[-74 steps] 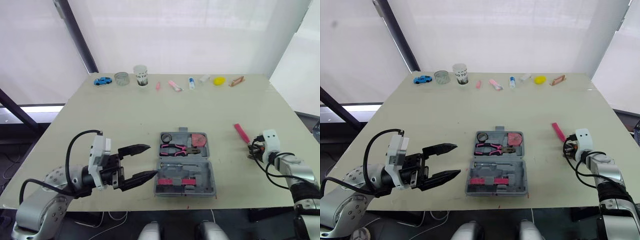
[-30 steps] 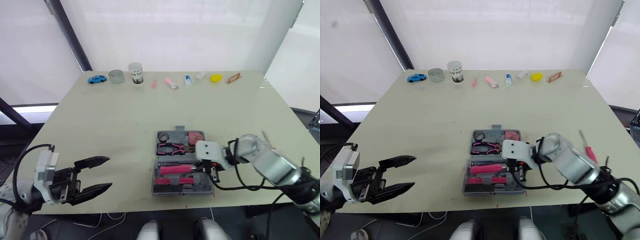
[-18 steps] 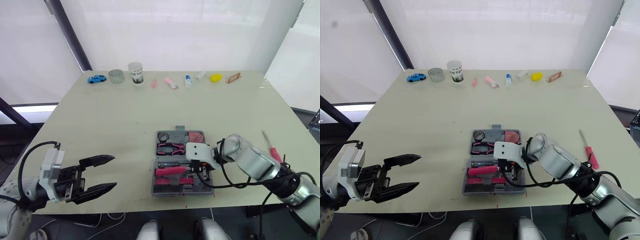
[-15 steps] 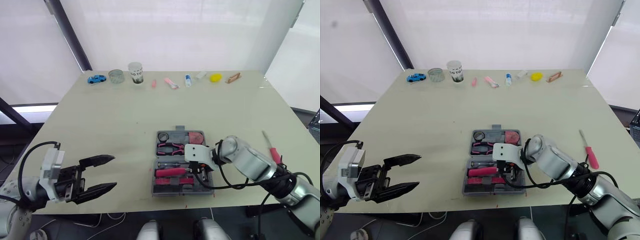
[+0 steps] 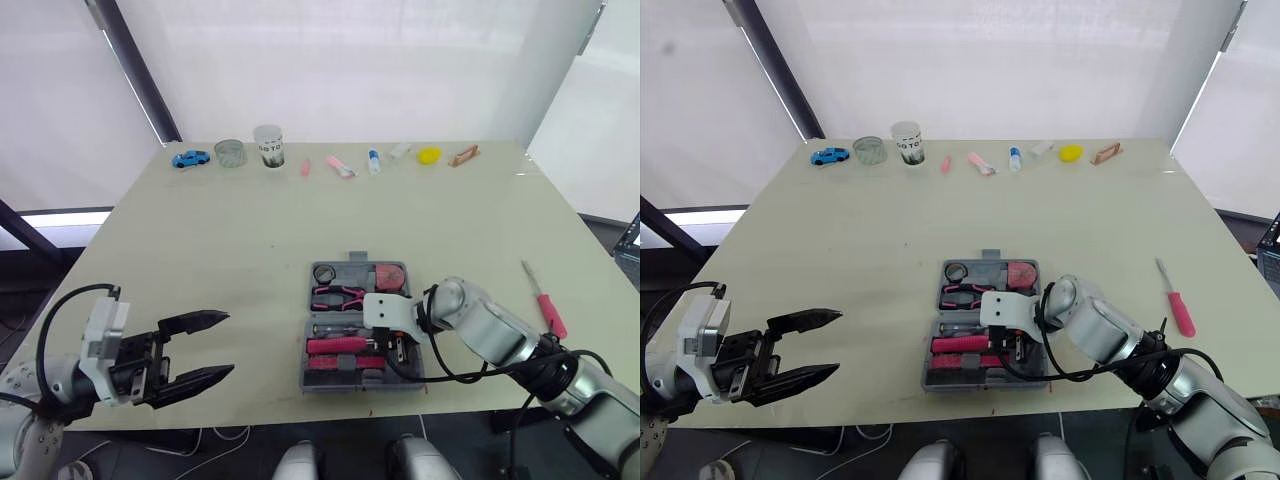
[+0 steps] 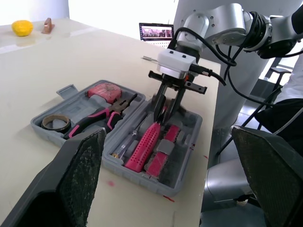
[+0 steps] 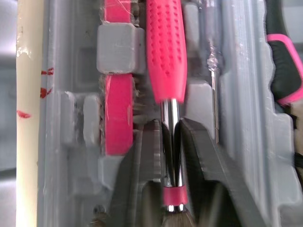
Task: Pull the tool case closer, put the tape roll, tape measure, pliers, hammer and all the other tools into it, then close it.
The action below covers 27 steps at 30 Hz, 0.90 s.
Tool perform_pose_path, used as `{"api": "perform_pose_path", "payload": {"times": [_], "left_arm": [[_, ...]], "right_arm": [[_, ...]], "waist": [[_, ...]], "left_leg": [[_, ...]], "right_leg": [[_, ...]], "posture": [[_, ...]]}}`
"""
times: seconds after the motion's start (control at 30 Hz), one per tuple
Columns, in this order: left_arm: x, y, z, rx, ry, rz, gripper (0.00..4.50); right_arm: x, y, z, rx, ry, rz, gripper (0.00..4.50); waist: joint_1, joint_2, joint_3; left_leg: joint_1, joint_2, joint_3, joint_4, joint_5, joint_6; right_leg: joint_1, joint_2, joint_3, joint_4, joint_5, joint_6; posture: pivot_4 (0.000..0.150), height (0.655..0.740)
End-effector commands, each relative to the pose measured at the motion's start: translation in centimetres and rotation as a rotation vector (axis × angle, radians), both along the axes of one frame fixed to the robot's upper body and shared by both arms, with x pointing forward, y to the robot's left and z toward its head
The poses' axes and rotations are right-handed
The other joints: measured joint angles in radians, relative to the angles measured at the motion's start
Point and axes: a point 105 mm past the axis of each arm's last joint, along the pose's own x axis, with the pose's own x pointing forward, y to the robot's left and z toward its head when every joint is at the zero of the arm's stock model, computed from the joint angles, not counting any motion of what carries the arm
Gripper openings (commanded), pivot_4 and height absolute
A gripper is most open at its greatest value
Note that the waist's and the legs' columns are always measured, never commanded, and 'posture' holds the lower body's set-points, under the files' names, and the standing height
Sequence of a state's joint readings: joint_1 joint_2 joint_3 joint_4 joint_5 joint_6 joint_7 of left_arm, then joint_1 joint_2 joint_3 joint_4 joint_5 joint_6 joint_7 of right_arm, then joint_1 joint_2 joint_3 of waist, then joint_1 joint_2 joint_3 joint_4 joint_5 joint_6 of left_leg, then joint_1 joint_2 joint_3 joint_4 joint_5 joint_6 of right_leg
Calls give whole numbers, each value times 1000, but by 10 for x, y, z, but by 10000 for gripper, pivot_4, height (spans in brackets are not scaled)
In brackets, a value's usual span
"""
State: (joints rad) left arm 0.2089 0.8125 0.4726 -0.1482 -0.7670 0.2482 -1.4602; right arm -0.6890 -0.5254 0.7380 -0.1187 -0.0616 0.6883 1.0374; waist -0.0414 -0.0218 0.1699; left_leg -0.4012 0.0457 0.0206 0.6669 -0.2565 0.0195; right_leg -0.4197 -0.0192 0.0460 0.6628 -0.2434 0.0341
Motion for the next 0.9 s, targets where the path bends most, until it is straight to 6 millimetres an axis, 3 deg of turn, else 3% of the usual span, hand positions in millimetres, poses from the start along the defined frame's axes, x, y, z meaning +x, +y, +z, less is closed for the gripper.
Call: {"api": "perform_pose_path", "payload": {"times": [0.03,0.27,0.33,0.37,0.4,0.5,0.73,0.9], "left_arm": [[-3,0,4,15,-29,-9,45000],[-2,0,3,11,-31,-6,45000],[-1,0,2,8,-31,-5,45000],[-1,-1,1,7,-31,-5,45000],[-1,-1,0,6,-31,-4,45000],[1,0,-2,2,-31,-2,45000],[3,-2,-7,-7,-36,3,45000],[1,-4,-13,-16,-31,10,45000]], "right_arm": [[-2,3,17,100,-25,39,20019],[-10,-7,48,532,105,11,20019],[-7,-16,46,604,125,-22,15082],[-6,-20,42,622,125,-30,13186],[-4,-21,38,635,120,-42,7766],[2,-18,28,662,118,-64,918],[6,-7,-5,636,121,-75,918],[4,-15,-54,456,121,-57,918]], "waist": [[1,0,0],[6,-2,0],[5,-2,0],[5,-2,0],[4,-2,0],[2,-2,0],[2,-2,0],[1,-2,0]], "left_leg": [[0,0,0,0,0,0],[0,0,0,0,0,0],[0,0,0,0,0,0],[0,0,0,0,0,0],[0,0,1,0,0,0],[1,-1,2,0,0,0],[1,-1,2,0,0,0],[1,-1,2,0,0,0]], "right_leg": [[0,0,0,0,0,0],[1,-1,-1,-1,1,1],[2,-1,-1,0,1,1],[2,0,-1,0,1,1],[2,0,-1,0,1,1],[2,0,0,0,1,1],[2,1,0,0,1,2],[2,1,0,0,1,1]], "posture": [[1500,7400],[1500,7400],[1500,7400],[1500,7400],[1500,7400],[1500,7400],[1500,7400],[1500,7400]]}}
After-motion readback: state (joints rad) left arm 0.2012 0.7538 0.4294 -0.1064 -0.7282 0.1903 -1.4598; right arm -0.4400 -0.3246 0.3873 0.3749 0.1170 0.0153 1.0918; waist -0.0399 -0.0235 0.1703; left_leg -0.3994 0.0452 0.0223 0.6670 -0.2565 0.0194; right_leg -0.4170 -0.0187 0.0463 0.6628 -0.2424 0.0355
